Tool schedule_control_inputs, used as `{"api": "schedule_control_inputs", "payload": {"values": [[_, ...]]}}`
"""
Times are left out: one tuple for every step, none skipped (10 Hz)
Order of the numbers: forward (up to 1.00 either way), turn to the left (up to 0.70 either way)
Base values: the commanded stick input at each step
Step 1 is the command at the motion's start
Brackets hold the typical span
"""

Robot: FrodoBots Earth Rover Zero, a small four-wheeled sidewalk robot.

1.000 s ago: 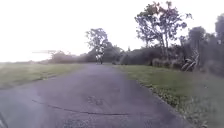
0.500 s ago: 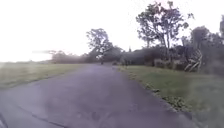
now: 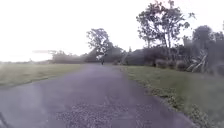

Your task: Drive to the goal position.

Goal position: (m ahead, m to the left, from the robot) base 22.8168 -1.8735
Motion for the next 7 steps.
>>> {"api": "schedule_control_inputs", "payload": {"values": [[0.70, 0.00], [0.70, 0.00], [0.70, 0.00], [0.70, 0.00], [0.70, 0.00], [0.70, 0.00], [0.70, 0.00]]}}
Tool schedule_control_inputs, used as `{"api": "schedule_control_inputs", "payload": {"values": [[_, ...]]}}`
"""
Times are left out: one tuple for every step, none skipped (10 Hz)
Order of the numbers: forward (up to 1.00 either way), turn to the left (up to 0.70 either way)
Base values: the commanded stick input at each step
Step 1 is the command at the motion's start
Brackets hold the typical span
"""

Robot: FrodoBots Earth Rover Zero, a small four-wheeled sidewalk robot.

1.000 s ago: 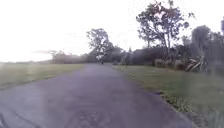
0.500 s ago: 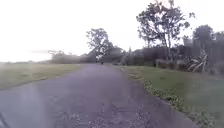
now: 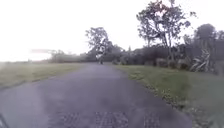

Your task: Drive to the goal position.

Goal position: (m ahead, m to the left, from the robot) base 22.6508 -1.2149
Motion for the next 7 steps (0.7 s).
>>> {"api": "schedule_control_inputs", "payload": {"values": [[0.70, 0.00], [0.70, 0.00], [0.70, 0.00], [0.70, 0.00], [0.70, 0.00], [0.70, 0.00], [0.70, 0.00]]}}
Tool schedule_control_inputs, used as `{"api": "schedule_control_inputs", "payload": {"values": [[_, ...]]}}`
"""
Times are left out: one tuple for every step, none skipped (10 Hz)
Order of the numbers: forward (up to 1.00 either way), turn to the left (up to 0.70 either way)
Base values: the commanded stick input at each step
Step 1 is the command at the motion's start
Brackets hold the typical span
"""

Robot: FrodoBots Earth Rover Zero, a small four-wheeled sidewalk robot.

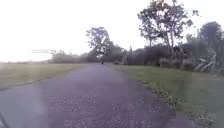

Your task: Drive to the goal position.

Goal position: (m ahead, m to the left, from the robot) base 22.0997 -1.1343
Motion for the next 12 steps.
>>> {"api": "schedule_control_inputs", "payload": {"values": [[0.70, 0.00], [0.70, 0.00], [0.70, 0.00], [0.70, 0.00], [0.70, 0.00], [0.70, 0.00], [0.70, 0.00], [0.70, 0.00], [0.70, 0.00], [0.70, 0.00], [0.70, 0.00], [0.70, 0.00]]}}
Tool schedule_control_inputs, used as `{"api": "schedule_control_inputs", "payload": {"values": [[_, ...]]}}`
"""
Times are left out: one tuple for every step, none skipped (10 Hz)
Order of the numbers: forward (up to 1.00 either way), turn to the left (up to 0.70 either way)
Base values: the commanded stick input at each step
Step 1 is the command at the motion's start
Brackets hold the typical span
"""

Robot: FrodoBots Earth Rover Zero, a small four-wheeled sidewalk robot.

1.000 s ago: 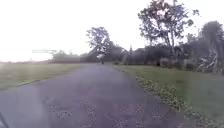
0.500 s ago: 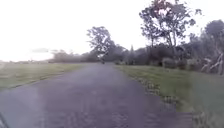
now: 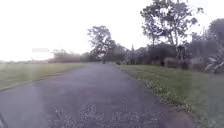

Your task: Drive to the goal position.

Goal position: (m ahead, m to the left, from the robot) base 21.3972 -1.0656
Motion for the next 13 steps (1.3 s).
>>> {"api": "schedule_control_inputs", "payload": {"values": [[0.70, 0.00], [0.70, 0.00], [0.70, 0.00], [0.70, 0.00], [0.70, 0.00], [0.70, 0.00], [0.70, 0.00], [0.70, 0.00], [0.70, 0.00], [0.70, 0.00], [0.70, 0.00], [0.70, 0.00], [0.70, 0.00]]}}
